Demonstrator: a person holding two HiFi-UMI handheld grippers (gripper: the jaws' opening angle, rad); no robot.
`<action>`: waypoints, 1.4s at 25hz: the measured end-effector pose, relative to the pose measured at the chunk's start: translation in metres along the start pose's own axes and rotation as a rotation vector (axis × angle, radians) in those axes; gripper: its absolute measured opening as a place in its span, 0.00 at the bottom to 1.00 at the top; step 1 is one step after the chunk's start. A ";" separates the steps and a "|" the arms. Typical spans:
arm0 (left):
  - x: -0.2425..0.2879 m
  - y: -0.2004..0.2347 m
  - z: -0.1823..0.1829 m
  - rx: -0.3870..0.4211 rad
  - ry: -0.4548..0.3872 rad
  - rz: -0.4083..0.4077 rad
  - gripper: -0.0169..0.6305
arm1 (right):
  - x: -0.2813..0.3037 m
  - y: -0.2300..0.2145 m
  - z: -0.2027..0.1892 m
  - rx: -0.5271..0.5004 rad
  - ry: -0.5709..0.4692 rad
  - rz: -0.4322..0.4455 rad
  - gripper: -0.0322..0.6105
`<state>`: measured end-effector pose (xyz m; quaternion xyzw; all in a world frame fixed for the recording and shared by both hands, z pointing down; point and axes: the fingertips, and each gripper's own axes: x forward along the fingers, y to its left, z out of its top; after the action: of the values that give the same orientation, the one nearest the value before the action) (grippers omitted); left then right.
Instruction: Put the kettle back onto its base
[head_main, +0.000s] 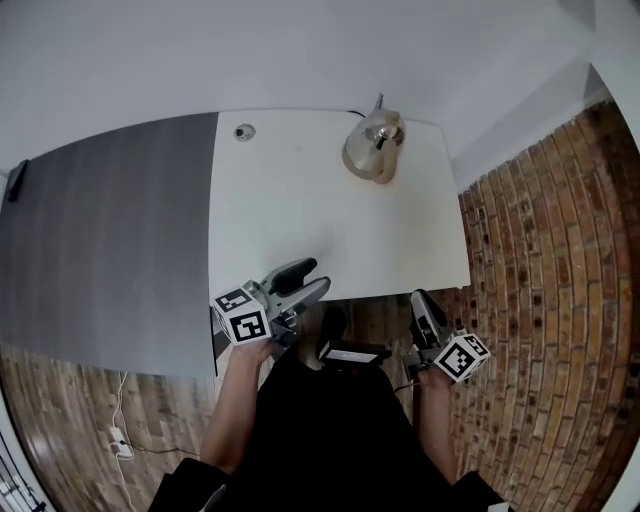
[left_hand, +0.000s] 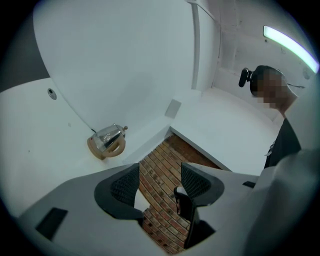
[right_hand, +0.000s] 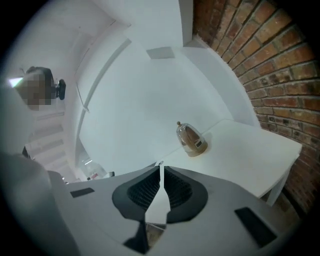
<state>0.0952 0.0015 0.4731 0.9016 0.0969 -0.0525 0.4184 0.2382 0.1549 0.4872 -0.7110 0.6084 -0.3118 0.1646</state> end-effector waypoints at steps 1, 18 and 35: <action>0.001 -0.004 -0.002 0.002 0.001 -0.013 0.46 | -0.002 0.003 0.000 0.012 -0.004 0.019 0.10; 0.038 -0.050 -0.029 0.079 0.060 -0.035 0.43 | -0.018 0.012 0.010 0.031 -0.027 0.241 0.10; 0.059 -0.082 -0.051 0.150 0.110 0.024 0.31 | -0.034 -0.011 0.015 0.043 -0.034 0.383 0.07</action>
<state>0.1353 0.1006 0.4345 0.9331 0.1045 -0.0050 0.3441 0.2537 0.1882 0.4746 -0.5837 0.7229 -0.2758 0.2464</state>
